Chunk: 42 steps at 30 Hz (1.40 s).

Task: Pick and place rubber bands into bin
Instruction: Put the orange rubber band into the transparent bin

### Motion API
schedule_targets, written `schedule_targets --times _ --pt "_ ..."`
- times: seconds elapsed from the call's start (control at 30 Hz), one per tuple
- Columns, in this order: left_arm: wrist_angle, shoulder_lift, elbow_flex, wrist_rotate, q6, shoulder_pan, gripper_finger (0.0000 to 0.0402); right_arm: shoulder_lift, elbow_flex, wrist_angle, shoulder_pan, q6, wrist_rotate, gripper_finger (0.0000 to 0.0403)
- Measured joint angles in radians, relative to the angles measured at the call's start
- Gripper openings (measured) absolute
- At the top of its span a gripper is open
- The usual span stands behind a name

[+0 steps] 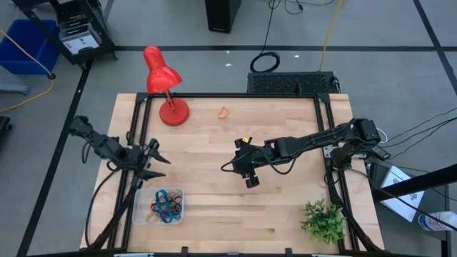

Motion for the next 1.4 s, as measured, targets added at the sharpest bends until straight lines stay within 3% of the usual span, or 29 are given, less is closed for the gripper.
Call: schedule_targets --times 0.33,0.6,0.73,0.83,1.2,1.4 --pt "0.035 0.0 -0.027 0.007 0.02 0.079 0.0225 0.0 0.0 0.015 -0.012 0.003 0.003 0.0171" --pt "0.038 0.0 -0.027 -0.031 0.074 0.09 0.0225 0.0 0.0 0.049 -0.014 0.135 0.011 0.0171" --pt "0.038 0.0 -0.027 -0.038 0.037 0.09 0.0225 0.0 0.024 0.073 -0.044 0.108 0.125 0.0165" --pt "0.038 0.0 -0.027 -0.038 0.0 0.09 0.0225 0.0 0.07 0.072 -0.087 0.042 0.188 0.0154" --pt "0.036 0.0 -0.027 -0.037 -0.013 0.09 0.0225 0.0 0.256 -0.086 -0.367 0.083 0.179 0.0127" --pt "0.035 0.0 -0.027 -0.036 -0.009 0.09 0.0225 0.017 0.258 -0.11 -0.499 0.095 0.004 0.0125"
